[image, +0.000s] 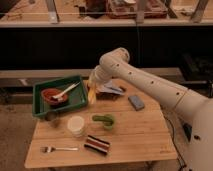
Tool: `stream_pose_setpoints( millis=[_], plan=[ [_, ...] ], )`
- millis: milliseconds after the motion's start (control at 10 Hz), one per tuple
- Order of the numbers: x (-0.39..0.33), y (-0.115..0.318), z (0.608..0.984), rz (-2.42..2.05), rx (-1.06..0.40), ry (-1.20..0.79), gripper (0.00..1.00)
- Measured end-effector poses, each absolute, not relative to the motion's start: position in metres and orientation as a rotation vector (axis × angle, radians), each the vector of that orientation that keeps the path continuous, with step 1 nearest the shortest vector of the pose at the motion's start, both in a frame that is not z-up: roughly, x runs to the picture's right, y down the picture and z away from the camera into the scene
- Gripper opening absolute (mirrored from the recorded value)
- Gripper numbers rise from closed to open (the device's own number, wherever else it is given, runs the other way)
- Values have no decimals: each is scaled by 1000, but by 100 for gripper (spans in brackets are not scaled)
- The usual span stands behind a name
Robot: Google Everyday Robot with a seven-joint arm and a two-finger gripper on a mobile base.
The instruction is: Place banana in paper cup
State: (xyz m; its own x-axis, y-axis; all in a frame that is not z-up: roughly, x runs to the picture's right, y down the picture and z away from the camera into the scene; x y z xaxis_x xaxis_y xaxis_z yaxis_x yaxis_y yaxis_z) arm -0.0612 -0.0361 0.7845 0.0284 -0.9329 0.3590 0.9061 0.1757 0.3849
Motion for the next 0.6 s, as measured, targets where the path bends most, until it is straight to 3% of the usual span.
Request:
stream_pose_setpoints(
  millis=[200, 600],
  plan=[
    [-61, -34, 786, -1411, 66, -608, 0],
    [-100, -3, 790, -1384, 275, -800, 0]
  ],
)
